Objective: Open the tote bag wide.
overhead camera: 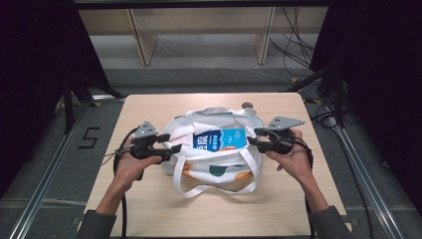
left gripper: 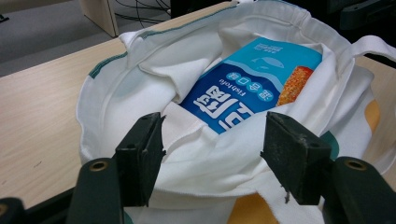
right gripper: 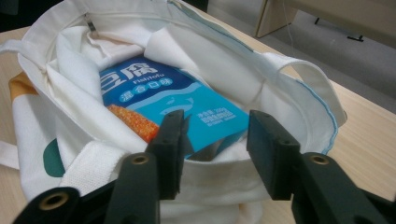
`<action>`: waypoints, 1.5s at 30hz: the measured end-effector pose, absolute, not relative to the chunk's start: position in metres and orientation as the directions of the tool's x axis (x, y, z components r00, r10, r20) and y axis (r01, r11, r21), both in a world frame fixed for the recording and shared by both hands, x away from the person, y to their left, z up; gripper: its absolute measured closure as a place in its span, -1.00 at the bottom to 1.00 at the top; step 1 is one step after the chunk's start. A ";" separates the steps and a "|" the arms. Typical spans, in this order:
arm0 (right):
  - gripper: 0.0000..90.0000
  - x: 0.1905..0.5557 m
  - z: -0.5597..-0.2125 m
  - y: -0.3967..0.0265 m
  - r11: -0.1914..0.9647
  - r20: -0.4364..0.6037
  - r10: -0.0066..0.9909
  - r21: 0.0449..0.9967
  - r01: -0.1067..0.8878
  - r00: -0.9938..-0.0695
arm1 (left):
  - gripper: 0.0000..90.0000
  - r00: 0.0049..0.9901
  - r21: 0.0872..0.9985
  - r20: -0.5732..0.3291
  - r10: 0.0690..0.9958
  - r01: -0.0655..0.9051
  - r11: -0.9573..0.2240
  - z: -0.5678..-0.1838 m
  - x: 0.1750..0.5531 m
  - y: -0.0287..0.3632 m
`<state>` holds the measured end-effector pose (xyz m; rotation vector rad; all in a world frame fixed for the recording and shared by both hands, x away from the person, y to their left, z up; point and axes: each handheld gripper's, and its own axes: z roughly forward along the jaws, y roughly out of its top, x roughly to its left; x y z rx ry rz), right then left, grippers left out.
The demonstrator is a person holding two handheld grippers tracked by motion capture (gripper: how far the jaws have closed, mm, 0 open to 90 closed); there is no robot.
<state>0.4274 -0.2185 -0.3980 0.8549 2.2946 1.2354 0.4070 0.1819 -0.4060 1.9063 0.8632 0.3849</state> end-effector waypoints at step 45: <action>-0.28 0.390 -0.401 -0.238 0.402 -0.065 0.701 0.858 0.319 -0.710 | -0.41 0.736 0.880 -0.082 0.671 0.370 -0.298 -0.413 0.361 0.171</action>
